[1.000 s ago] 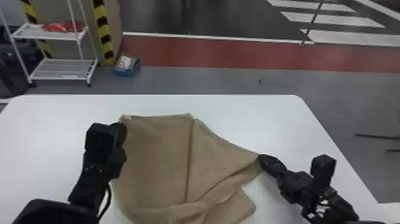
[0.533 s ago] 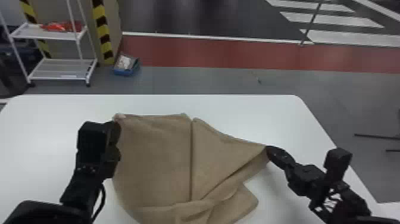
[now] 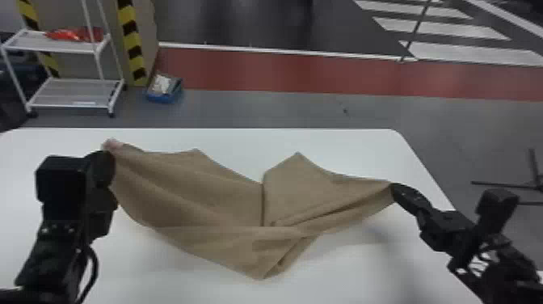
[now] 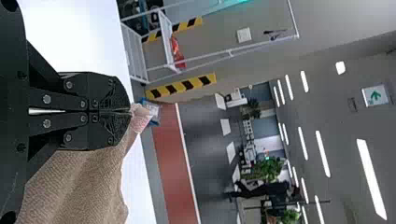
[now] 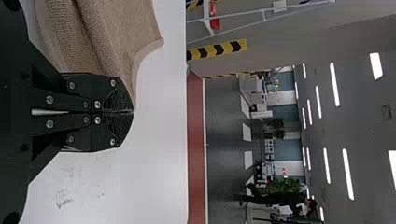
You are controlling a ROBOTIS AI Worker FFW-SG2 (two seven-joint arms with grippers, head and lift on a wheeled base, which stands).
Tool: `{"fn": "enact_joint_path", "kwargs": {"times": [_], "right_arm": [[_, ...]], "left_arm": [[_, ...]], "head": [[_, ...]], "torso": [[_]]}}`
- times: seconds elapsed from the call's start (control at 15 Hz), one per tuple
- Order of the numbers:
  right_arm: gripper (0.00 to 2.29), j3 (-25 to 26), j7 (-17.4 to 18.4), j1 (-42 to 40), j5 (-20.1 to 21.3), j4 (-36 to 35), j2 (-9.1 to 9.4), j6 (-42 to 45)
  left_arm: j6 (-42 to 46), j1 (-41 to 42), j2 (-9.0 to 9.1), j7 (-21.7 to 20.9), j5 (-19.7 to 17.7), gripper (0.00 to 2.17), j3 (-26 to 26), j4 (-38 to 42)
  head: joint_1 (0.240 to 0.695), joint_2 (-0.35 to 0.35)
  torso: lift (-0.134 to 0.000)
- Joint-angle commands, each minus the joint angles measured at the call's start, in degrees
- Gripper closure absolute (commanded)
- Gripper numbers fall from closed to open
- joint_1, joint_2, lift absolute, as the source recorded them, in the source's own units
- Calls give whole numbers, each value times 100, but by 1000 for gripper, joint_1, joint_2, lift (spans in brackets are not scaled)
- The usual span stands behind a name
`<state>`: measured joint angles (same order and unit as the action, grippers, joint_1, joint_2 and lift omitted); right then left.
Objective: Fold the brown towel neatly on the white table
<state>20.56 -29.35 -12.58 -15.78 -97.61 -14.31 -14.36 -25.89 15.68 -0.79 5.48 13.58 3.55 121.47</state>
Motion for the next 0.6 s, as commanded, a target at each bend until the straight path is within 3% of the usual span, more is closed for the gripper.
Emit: {"fn": "enact_joint_path", "kwargs": {"times": [0.0,0.53], "right_arm": [[1301,352,-89,37,-136,-284,-36,-476],[1301,290,-142,-16,-153,-1902,166,-1918]], "left_arm": [[-202,172,0,102,-66,1160,-249,501],[-975,717,8,454,-5,1160,-364,1854]], "head": [[695,-156],[695,-91]], "torso": [[-119],[-119]]}}
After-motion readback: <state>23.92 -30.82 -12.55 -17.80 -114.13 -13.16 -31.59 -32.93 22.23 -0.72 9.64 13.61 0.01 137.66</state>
